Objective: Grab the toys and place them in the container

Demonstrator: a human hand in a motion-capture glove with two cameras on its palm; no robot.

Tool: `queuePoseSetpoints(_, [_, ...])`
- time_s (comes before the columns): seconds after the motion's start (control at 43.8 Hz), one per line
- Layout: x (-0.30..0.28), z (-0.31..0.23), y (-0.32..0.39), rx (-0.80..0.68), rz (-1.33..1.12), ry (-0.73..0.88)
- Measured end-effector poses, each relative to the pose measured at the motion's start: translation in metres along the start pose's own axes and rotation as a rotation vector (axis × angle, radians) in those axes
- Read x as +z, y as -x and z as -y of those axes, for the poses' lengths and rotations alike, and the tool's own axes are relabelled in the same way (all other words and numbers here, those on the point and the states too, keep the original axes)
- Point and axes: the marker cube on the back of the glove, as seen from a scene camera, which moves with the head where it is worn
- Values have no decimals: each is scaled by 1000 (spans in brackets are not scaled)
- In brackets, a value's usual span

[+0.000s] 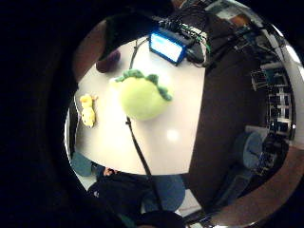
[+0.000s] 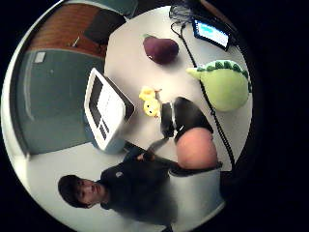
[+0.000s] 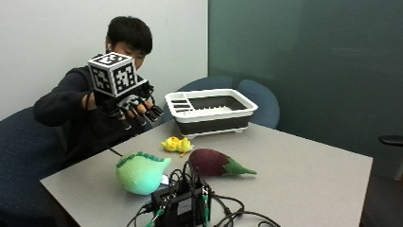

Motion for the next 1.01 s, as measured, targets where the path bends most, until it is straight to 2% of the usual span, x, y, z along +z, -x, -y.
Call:
queuePoseSetpoints(0.32, [10,10,-10,42,-32,-8])
queuePoseSetpoints(0.503, [75,34,-41,162,-64,127])
queuePoseSetpoints(0.64, [113,37,-51,198,-111,129])
queuePoseSetpoints(0.799, [134,40,-57,182,-151,9])
queuePoseSetpoints(0.937, [138,44,-52,85,-115,-225])
queuePoseSetpoints(1.005, [132,45,-40,66,-133,-288])
